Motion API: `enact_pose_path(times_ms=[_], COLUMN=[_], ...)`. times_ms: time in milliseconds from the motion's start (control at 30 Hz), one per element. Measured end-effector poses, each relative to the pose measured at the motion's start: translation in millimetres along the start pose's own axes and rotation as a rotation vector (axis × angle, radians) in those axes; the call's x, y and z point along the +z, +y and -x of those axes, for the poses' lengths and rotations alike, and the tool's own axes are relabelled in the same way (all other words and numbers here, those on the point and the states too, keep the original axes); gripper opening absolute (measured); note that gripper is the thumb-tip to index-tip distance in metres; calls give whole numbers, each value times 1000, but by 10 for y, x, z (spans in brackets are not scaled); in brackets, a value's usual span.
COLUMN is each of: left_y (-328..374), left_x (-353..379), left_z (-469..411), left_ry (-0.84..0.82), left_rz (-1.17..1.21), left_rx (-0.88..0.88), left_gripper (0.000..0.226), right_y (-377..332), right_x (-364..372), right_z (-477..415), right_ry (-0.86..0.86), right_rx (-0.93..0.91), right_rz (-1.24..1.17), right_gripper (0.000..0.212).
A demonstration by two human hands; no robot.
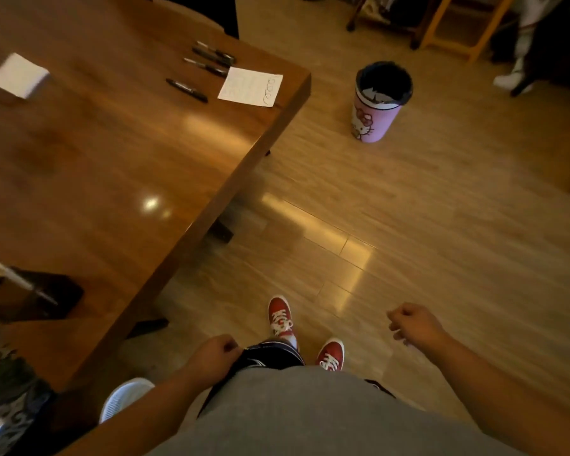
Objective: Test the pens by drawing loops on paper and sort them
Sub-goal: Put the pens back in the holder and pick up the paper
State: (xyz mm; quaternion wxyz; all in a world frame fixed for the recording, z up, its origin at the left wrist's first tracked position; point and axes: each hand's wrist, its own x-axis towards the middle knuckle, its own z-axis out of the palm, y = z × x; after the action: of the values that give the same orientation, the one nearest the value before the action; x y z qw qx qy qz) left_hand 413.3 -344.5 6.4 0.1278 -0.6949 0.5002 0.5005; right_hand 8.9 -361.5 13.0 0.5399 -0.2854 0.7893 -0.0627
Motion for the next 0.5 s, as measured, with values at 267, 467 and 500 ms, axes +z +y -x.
enact_pose_path(times_ms=[267, 467, 500], left_y=[404, 1356, 1559], left_x=[-530, -1224, -1337], left_z=[-760, -1419, -1512], left_ry=[-54, -82, -87], left_rz=[-15, -44, -37], left_rx=[-55, 21, 47], left_gripper=[18, 17, 16], right_y=[-1039, -1537, -1596], right_x=[-379, -823, -893], right_z=[-774, -1108, -1156], right_ry=[-13, 30, 40], right_rx=[-90, -3, 9], right_rz=[24, 50, 48], right_gripper=[18, 21, 20])
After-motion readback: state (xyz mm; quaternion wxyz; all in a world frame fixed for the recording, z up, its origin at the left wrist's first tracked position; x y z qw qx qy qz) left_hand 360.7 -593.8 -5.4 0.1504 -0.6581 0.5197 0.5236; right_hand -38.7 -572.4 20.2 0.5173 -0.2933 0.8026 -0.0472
